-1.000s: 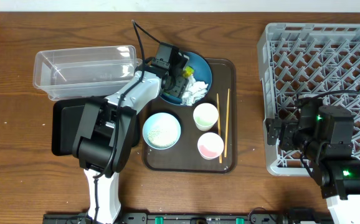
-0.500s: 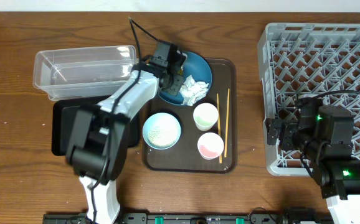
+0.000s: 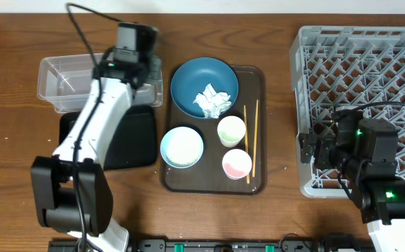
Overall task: Sort waste into correct bins and load items into the dishwasher rack
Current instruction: 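Grasp the wrapper with the left gripper and drop it into the clear bin, then reach the left gripper to the crumpled tissue on the blue plate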
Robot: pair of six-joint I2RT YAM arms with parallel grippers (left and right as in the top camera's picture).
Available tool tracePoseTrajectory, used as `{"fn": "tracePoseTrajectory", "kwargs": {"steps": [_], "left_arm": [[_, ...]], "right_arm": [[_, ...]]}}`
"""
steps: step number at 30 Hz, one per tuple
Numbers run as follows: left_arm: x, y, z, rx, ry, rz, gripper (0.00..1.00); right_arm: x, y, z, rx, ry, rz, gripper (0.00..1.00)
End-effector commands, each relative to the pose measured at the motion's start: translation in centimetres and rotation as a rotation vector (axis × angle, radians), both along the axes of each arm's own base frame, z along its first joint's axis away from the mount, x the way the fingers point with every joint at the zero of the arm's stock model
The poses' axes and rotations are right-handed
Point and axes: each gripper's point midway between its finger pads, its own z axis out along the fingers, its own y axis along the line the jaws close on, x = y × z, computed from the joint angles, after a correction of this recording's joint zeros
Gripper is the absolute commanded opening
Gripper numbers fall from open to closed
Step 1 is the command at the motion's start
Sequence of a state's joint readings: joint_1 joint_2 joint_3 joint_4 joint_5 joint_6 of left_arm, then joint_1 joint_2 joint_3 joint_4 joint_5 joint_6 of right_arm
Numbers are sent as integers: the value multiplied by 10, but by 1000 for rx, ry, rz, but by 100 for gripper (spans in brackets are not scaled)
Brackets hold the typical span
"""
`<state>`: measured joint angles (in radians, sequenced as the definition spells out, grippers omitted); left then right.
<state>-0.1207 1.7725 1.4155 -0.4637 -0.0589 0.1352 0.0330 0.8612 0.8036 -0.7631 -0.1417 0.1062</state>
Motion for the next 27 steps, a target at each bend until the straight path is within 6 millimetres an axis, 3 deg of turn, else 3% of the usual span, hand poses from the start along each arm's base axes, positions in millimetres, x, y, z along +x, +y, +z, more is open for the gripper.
{"fn": "tracePoseTrajectory", "kwargs": {"steps": [1,3,7,12,15,18,21,27], "left_arm": [[5,27,-5,4,7,80,10],[5,37,-6,-12,4,119,36],[4,21,-3,-95,8,71,52],[-6,-26,-3,-228,51,-20,57],[-18,-48,-11,-279,102,14,58],[-31,-74,-22,-280,151,-22,58],[-43,-101,-35,-284,194,-56,65],[-58,-137,-62,-284,267,-90,68]], "right_arm": [[2,2,9,6,-23,8,99],[2,2,9,6,-24,8,99],[2,2,9,5,-24,8,99],[1,2,9,6,-21,8,99],[1,2,8,5,-17,8,99],[1,2,8,6,-17,8,99],[1,2,8,6,-16,8,99],[-1,2,7,6,-9,8,99]]}}
